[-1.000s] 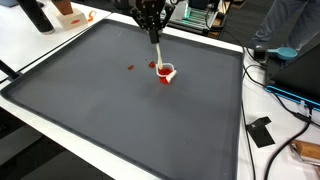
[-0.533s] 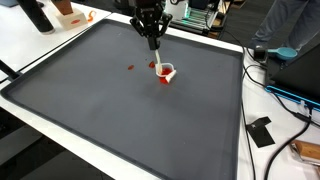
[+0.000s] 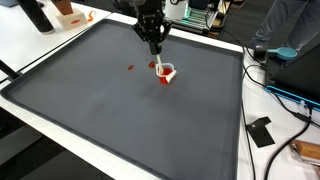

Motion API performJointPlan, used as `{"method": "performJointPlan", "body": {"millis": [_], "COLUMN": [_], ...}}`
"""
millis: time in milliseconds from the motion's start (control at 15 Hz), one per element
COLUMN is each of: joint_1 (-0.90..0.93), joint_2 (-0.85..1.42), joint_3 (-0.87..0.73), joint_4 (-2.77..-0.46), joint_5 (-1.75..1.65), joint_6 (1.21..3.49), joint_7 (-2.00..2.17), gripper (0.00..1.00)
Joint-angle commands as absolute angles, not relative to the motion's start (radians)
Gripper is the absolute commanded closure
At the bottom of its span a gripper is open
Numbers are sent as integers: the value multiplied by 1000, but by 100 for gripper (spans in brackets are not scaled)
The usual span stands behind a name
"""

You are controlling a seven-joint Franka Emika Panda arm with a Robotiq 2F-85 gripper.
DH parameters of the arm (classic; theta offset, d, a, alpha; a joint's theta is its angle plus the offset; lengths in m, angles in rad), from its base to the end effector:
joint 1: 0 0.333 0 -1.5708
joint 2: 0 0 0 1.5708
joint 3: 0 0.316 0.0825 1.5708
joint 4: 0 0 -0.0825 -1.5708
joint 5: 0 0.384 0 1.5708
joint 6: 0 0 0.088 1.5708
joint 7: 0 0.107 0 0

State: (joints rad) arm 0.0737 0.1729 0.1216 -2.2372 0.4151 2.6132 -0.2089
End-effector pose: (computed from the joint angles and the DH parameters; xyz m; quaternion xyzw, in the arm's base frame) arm 0.5511 0.0994 0.3117 -0.9860 -0.0302 -0.0991 0.1309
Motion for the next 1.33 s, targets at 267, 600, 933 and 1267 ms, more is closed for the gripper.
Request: {"method": "performJointPlan", "body": {"millis": [267,600,933,1267], "joint_1": [19,-7,-31,-35], "joint_2": [168,179,194,205], "joint_3": [182,172,171,154], "joint_4": [-2261,-2267,-2264,-2262], "joint_5": [619,742,904,1031], "joint_6": [2645,2620,2597,2559], "joint_7": [-366,-464,-604,-720], "gripper": [97,97,97,97]}}
